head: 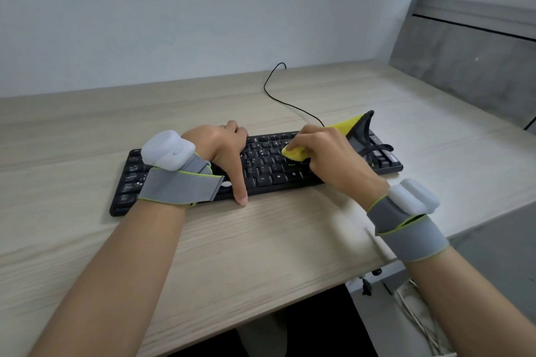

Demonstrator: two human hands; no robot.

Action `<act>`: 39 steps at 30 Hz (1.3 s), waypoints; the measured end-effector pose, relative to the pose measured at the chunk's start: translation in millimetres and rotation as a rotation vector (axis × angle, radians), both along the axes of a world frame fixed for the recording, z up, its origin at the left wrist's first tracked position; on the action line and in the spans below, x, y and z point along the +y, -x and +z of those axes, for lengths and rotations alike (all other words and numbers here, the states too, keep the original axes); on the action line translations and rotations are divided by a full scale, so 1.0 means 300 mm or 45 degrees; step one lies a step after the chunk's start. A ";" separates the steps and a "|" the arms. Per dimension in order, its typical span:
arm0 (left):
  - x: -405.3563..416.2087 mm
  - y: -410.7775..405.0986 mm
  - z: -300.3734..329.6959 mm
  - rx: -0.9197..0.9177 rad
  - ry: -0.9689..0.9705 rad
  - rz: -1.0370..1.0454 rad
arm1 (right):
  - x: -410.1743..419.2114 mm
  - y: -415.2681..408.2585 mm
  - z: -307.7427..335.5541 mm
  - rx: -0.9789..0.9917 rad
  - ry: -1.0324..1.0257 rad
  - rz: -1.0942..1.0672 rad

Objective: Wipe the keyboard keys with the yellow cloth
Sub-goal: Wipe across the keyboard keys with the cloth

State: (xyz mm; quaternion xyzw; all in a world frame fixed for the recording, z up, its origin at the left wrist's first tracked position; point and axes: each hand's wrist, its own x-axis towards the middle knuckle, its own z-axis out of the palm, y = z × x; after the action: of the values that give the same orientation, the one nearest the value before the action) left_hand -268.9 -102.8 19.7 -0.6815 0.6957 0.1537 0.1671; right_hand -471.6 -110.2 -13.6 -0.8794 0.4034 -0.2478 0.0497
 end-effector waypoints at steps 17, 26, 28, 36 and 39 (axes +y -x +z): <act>-0.005 -0.002 -0.010 0.007 0.027 -0.006 | -0.054 0.020 0.033 0.057 0.029 -0.216; -0.007 -0.004 -0.014 0.008 0.017 -0.005 | -0.058 -0.010 0.020 0.051 -0.032 -0.050; -0.005 -0.004 -0.014 0.013 0.019 -0.004 | -0.078 0.013 0.031 0.063 -0.024 -0.135; -0.006 0.001 -0.009 0.006 0.016 0.000 | -0.084 -0.060 0.031 0.121 -0.001 -0.095; -0.003 -0.001 -0.012 0.002 0.019 -0.004 | -0.089 -0.036 0.039 0.117 -0.046 -0.041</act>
State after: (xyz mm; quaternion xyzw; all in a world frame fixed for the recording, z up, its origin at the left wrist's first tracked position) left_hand -268.7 -103.8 16.2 -0.6815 0.6980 0.1490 0.1617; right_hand -460.8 -137.0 -1.9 -0.8822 0.4237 -0.2008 0.0429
